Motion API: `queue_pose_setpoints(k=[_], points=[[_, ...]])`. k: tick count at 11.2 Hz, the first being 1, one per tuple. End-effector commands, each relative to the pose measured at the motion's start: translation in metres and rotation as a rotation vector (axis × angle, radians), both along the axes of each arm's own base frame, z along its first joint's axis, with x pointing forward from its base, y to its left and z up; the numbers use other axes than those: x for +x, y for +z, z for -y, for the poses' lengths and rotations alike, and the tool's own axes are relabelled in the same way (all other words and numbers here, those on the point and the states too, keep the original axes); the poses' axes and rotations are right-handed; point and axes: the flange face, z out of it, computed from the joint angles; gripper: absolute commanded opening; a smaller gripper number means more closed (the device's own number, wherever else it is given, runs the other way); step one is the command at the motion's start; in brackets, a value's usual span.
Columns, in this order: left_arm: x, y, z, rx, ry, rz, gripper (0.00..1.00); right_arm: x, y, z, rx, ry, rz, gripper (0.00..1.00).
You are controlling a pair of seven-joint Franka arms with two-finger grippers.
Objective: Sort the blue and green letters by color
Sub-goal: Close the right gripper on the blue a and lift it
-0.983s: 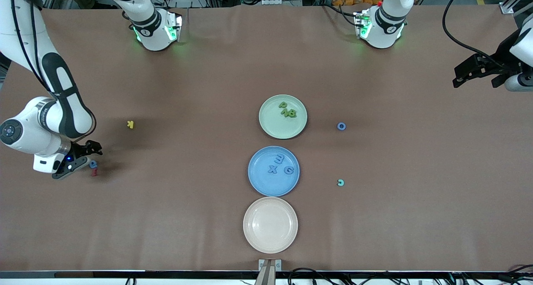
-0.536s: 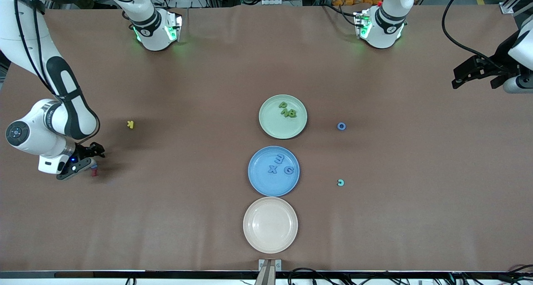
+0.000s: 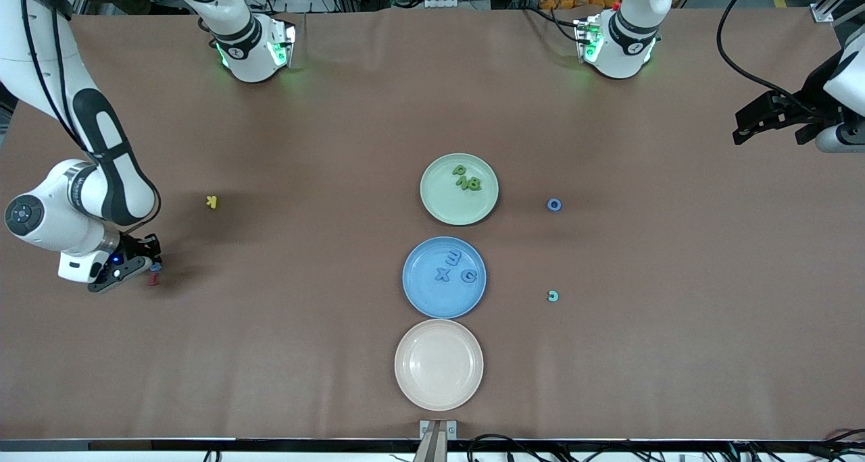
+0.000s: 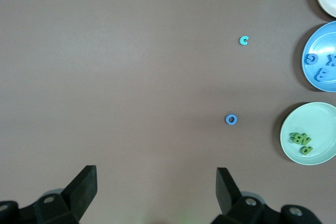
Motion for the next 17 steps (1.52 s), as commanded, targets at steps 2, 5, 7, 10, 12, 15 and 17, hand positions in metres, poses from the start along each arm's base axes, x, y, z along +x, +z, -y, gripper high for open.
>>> queue_pose_setpoints(k=[2, 5, 7, 10, 12, 15, 17], points=[[0.0, 0.006, -0.001, -0.028, -0.01, -0.005, 1.0, 0.006, 0.02, -0.009, 0.001, -0.05, -0.001, 0.23], [0.0, 0.006, -0.001, -0.028, -0.01, -0.005, 1.0, 0.011, 0.037, -0.03, 0.01, -0.137, -0.03, 0.23], [0.0, 0.006, -0.001, -0.028, -0.009, -0.005, 1.0, 0.015, 0.038, -0.047, 0.011, -0.155, -0.029, 0.23], [0.0, 0.005, -0.001, -0.028, -0.007, -0.006, 1.0, 0.024, 0.04, -0.099, 0.108, -0.259, -0.019, 0.23], [0.0, 0.006, 0.0, -0.028, -0.007, -0.005, 1.0, 0.032, 0.045, -0.154, 0.118, -0.323, -0.016, 0.23], [0.002, 0.003, -0.001, -0.028, -0.007, -0.008, 1.0, 0.044, 0.055, -0.245, 0.119, -0.435, 0.001, 0.23], [0.002, 0.005, -0.001, -0.027, -0.007, -0.005, 1.0, 0.047, 0.062, -0.314, 0.127, -0.502, 0.016, 0.23]])
